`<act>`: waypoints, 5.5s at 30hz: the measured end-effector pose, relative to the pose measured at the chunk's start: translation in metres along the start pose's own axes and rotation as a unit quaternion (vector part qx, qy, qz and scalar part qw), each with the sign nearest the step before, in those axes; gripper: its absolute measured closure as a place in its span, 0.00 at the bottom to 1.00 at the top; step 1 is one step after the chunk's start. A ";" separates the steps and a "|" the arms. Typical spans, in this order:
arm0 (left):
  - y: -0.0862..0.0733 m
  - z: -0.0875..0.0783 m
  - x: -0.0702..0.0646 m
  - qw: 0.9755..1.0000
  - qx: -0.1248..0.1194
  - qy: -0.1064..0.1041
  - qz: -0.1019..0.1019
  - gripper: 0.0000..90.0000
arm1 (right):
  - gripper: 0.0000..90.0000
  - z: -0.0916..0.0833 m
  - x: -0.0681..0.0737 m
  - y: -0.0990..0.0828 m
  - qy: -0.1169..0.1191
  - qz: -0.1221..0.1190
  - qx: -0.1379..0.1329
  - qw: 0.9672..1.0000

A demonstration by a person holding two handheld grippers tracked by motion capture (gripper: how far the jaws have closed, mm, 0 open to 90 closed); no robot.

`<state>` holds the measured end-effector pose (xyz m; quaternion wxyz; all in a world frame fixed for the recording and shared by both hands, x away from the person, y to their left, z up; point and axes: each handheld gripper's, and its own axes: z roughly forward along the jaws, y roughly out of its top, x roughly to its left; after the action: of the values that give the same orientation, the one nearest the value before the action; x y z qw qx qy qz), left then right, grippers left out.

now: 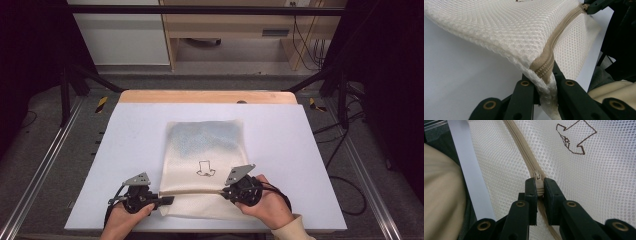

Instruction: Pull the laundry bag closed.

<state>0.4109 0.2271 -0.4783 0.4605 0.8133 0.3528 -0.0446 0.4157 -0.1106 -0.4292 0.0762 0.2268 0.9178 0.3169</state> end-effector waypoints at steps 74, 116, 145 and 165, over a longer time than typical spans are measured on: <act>0.000 -0.001 0.001 1.000 -0.004 0.009 -0.001 0.94 | 0.91 -0.015 -0.008 -0.025 -0.024 0.036 -0.010 0.999; 0.000 -0.002 0.001 1.000 -0.006 0.009 0.000 0.94 | 0.91 -0.027 -0.016 -0.046 -0.037 0.060 -0.011 0.997; 0.001 -0.003 0.001 1.000 -0.007 0.010 -0.001 0.94 | 0.91 -0.028 -0.019 -0.058 -0.038 0.078 0.000 0.996; 0.003 -0.008 0.000 1.000 -0.011 0.024 0.002 0.87 | 0.89 -0.029 -0.022 -0.072 -0.040 0.098 0.013 0.994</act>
<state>0.4105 0.2323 -0.4714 0.4611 0.8098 0.3622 -0.0202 0.4002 -0.1870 -0.4505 0.0787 0.3294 0.8913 0.3016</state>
